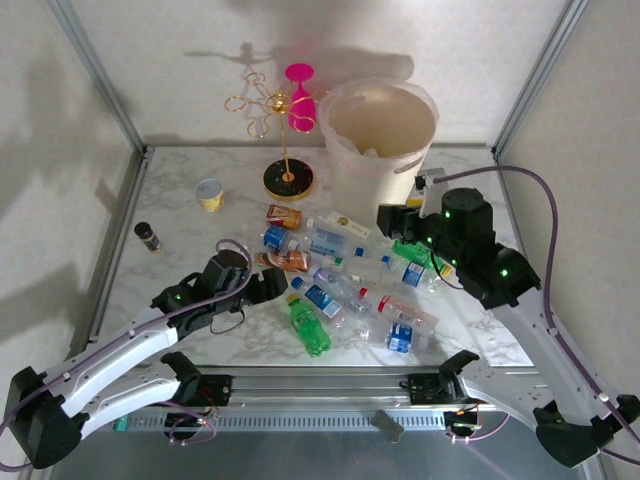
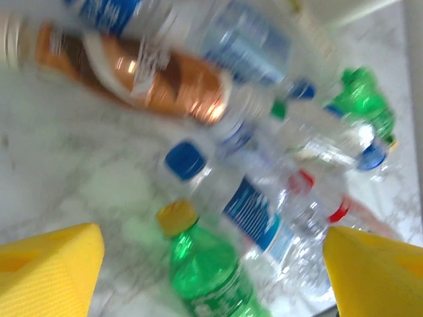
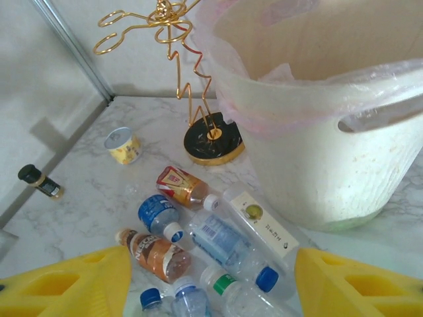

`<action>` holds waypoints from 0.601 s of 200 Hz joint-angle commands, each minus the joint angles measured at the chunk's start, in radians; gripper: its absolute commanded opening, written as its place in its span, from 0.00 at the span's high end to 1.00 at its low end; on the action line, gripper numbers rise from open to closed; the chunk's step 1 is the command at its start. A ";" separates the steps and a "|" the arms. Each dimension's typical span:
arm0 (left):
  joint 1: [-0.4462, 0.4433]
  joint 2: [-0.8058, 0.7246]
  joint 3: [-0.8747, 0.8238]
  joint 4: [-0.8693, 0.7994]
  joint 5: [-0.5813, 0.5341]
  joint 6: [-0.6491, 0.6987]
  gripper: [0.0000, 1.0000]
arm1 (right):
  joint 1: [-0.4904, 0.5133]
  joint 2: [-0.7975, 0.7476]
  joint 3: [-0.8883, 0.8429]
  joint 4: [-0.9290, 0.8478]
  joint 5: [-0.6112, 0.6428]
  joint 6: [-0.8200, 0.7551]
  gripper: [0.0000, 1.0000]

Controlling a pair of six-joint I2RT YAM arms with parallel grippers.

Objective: Put the plastic bottles in the bin

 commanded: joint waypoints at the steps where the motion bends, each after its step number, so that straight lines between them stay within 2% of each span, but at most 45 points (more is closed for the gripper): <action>1: 0.004 -0.025 -0.051 0.017 0.117 -0.099 0.17 | 0.009 -0.042 -0.054 0.038 -0.024 0.039 0.34; 52: -0.001 0.028 -0.110 0.134 0.131 -0.152 0.24 | 0.011 -0.138 -0.126 0.031 -0.051 0.059 0.34; 98: 0.000 0.180 -0.156 0.366 0.168 -0.176 0.26 | 0.011 -0.170 -0.131 0.011 -0.054 0.065 0.34; 120: 0.002 0.242 -0.164 0.421 0.155 -0.188 0.28 | 0.011 -0.174 -0.119 -0.003 -0.053 0.063 0.34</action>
